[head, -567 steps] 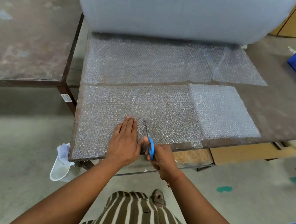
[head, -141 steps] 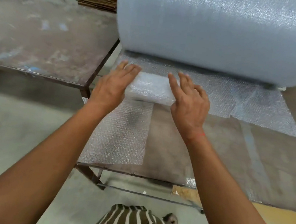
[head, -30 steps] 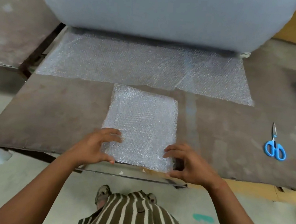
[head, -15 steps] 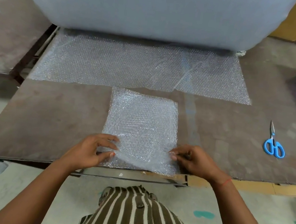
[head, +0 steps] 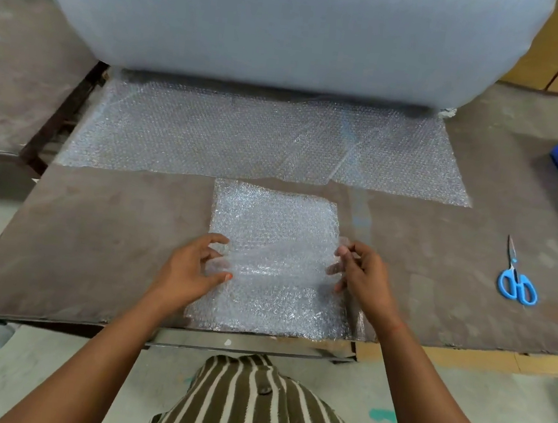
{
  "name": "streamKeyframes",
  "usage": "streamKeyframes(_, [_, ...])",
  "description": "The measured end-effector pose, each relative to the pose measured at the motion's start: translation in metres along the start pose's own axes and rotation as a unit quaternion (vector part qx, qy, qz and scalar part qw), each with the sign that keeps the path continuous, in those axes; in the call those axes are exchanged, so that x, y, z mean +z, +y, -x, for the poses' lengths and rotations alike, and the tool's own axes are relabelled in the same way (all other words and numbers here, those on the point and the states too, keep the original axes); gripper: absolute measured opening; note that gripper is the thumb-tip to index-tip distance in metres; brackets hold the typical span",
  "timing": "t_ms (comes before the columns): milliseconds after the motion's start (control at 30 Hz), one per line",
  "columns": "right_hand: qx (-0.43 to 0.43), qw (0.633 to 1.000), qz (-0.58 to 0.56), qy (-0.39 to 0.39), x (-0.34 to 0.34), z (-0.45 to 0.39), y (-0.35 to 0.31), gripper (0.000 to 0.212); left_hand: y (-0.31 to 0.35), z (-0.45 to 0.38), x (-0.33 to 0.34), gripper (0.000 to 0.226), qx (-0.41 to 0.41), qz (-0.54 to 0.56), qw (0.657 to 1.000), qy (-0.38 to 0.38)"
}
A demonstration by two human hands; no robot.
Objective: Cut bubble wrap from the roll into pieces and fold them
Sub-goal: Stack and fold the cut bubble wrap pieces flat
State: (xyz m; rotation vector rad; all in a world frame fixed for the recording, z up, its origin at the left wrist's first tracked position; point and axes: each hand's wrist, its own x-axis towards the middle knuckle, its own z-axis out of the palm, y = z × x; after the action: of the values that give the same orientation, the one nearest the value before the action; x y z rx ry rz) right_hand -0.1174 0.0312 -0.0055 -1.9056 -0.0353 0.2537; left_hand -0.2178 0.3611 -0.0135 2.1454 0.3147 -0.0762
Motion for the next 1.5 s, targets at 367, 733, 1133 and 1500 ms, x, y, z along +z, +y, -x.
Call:
streamKeyframes(367, [-0.02, 0.994, 0.018, 0.103, 0.011, -0.058, -0.029, 0.023, 0.024, -0.05, -0.005, 0.044, -0.018, 0.177, 0.965, 0.192])
streamKeyframes(733, [-0.035, 0.951, 0.297, 0.078, 0.03, -0.125, -0.017, 0.014, 0.017, -0.099, 0.004, 0.028, -0.048, -0.062, 0.982, 0.173])
streamKeyframes(1133, [-0.292, 0.81, 0.489, -0.141, 0.044, -0.062, 0.004, 0.083, 0.006, -0.083, 0.035, 0.083, 0.193, -0.348, 0.915, -0.064])
streamKeyframes(1500, [-0.343, 0.792, 0.485, -0.139, 0.045, -0.074, -0.012, 0.061, 0.029, -0.08, 0.02, 0.098, 0.192, -0.461, 0.86, -0.103])
